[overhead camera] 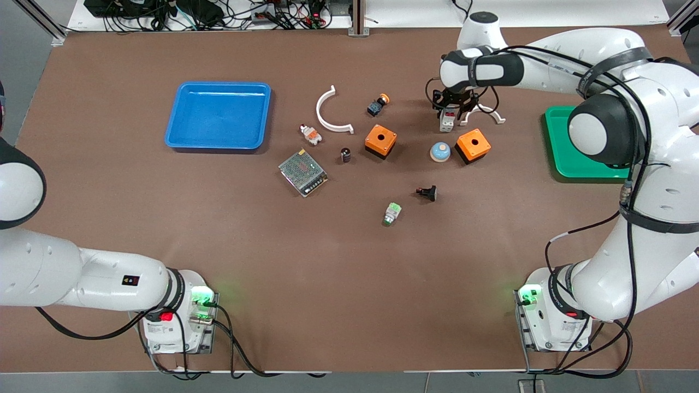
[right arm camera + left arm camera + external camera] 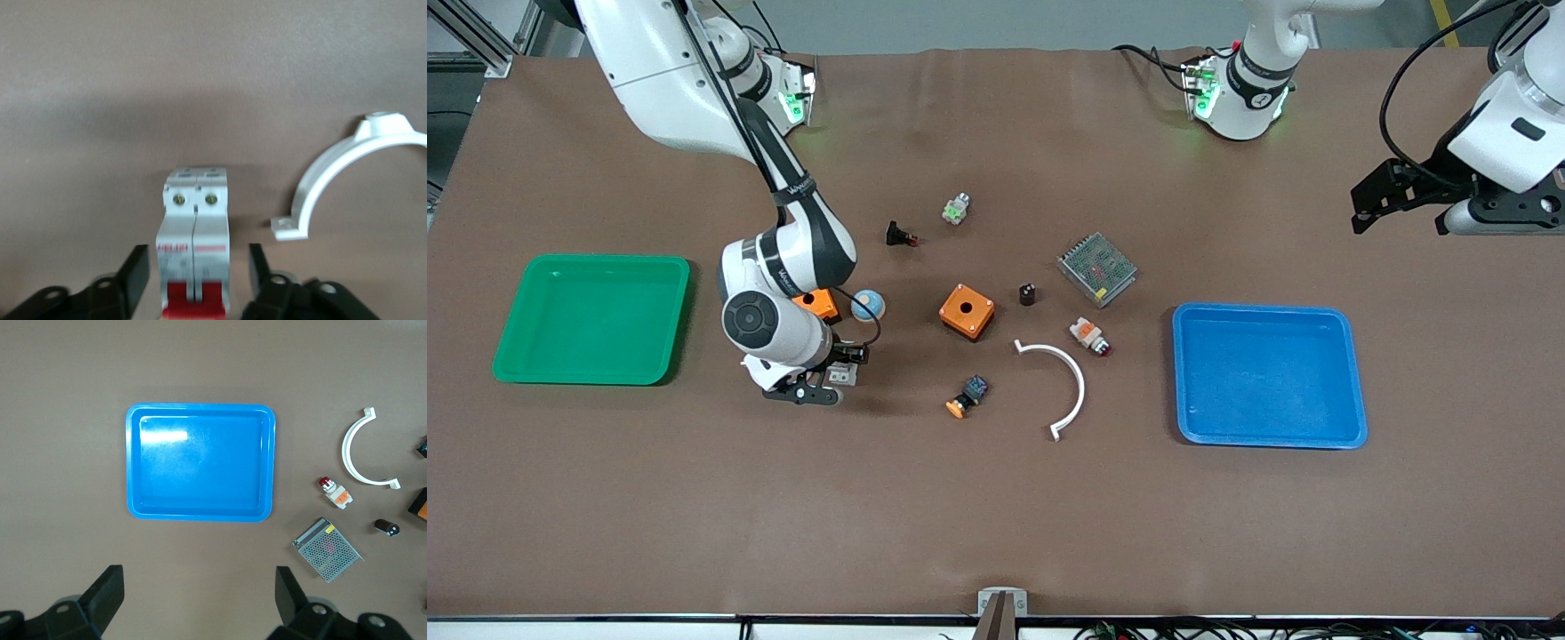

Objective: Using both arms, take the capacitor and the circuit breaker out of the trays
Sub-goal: 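Lower the breaker beside the white arc clamp and open the right gripper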

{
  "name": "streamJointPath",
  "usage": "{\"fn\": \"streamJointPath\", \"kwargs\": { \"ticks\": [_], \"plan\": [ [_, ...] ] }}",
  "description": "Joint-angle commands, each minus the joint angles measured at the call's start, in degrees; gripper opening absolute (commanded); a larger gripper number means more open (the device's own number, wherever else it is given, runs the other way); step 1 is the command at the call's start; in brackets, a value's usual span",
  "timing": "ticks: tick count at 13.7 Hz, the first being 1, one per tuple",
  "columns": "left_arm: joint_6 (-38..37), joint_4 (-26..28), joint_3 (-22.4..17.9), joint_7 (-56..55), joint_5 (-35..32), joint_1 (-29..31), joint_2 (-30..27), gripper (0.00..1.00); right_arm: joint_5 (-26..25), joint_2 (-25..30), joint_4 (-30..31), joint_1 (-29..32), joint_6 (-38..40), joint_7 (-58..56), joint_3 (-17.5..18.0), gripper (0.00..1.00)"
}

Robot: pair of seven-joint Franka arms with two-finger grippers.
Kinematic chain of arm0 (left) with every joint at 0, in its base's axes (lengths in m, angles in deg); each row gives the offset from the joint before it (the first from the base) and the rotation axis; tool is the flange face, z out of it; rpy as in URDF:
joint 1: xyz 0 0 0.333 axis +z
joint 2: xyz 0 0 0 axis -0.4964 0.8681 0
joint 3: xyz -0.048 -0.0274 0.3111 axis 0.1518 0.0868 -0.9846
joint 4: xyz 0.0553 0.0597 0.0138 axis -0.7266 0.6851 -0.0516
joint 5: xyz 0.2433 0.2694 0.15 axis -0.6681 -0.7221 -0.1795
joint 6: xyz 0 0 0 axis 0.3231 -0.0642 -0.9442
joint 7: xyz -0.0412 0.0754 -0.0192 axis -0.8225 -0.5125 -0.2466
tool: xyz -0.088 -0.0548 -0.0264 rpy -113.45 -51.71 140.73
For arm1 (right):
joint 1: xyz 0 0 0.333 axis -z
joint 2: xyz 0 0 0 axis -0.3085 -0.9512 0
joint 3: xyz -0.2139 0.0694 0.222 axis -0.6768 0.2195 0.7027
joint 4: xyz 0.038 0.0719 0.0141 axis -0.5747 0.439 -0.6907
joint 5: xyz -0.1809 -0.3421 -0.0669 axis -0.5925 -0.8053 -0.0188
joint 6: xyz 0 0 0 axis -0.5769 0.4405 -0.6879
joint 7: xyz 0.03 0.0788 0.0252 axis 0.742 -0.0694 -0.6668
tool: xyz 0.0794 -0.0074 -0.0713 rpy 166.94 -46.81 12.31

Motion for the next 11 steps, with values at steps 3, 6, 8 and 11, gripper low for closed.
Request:
{"fn": "streamJointPath", "kwargs": {
  "ticks": [3, 6, 8, 11],
  "plan": [
    [-0.19, -0.15, 0.55, 0.07, 0.95, -0.41, 1.35, 1.0, 0.86, 16.71, 0.71, 0.2, 18.17, 0.45, -0.84, 1.0],
    [0.34, -0.67, 0.55, -0.37, 0.78, -0.67, 1.53, 1.0, 0.68, 25.86, 0.8, 4.84, 28.11, -0.43, -0.93, 1.0],
    [0.34, -2.25, 0.64, 0.33, 0.69, -0.5, 1.53, 1.0, 0.5, 30.0, 0.89, 8.7, 31.9, -3.14, -0.93, 1.0],
    [-0.1, -2.7, 1.6, 0.77, 0.6, -0.32, 1.36, 1.0, 0.33, 32.74, 0.54, 16.96, 34.99, -13.5, -1.02, 1.0]
  ]
}}
